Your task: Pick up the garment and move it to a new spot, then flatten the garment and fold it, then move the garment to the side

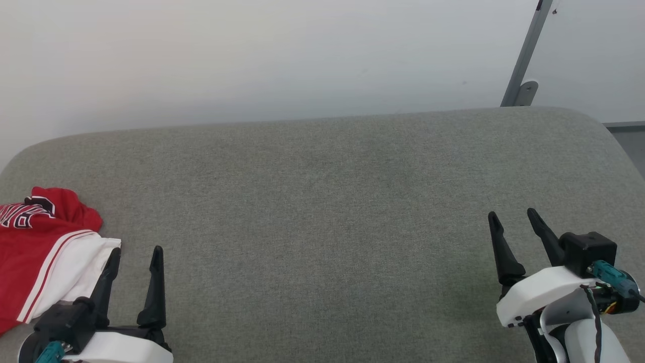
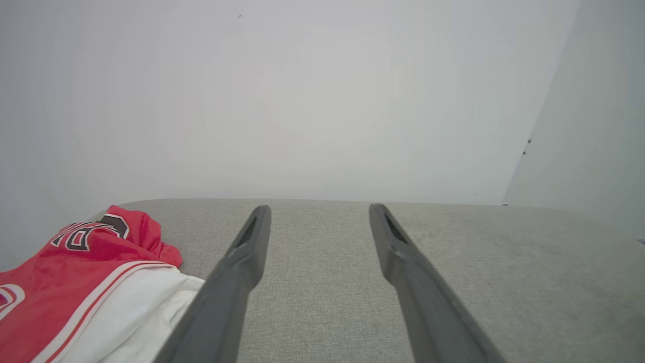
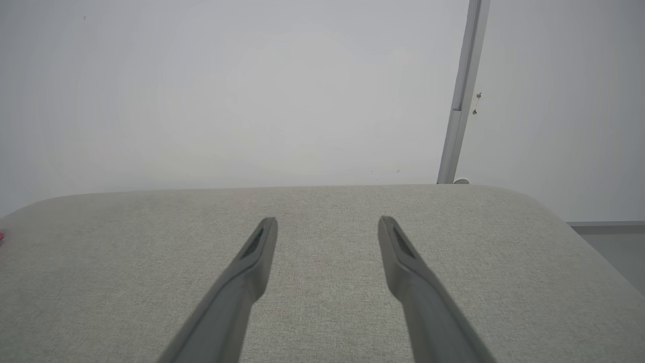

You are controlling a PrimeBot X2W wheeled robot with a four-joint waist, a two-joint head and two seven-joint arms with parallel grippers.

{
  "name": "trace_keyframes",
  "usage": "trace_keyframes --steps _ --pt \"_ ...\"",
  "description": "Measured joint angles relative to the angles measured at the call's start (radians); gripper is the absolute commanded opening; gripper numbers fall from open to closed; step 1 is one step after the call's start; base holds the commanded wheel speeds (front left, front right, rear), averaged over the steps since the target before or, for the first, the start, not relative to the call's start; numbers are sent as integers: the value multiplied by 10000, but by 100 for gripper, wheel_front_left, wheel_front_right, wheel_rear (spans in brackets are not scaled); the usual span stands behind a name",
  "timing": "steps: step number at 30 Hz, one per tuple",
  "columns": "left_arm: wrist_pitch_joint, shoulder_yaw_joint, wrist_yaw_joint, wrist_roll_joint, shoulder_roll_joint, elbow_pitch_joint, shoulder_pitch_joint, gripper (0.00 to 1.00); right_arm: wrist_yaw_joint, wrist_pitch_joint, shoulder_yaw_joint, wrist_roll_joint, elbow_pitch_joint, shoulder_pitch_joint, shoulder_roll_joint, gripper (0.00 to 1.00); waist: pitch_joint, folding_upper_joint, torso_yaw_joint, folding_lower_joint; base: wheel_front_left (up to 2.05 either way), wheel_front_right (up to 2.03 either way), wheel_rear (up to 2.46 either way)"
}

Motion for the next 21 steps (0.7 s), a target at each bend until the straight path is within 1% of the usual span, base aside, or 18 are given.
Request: trace_keyframes --steps 6,11,16,21 --pt "0 -15 -2 -38 -6 4 2 100 0 -4 12 -15 -36 3 4 100 7 0 34 0 0 0 0" --pt "13 94 113 -244 -38 117 -15 100 0 50 431 67 -73 2 -4 100 -11 0 261 0 0 0 0" --pt "59 259 267 -374 -36 182 -28 100 0 111 892 197 -50 -26 -15 100 -62 0 758 0 0 0 0" --pt "144 441 433 -489 25 159 10 100 0 259 1406 290 44 -112 -42 100 -144 0 1479 0 0 0 0"
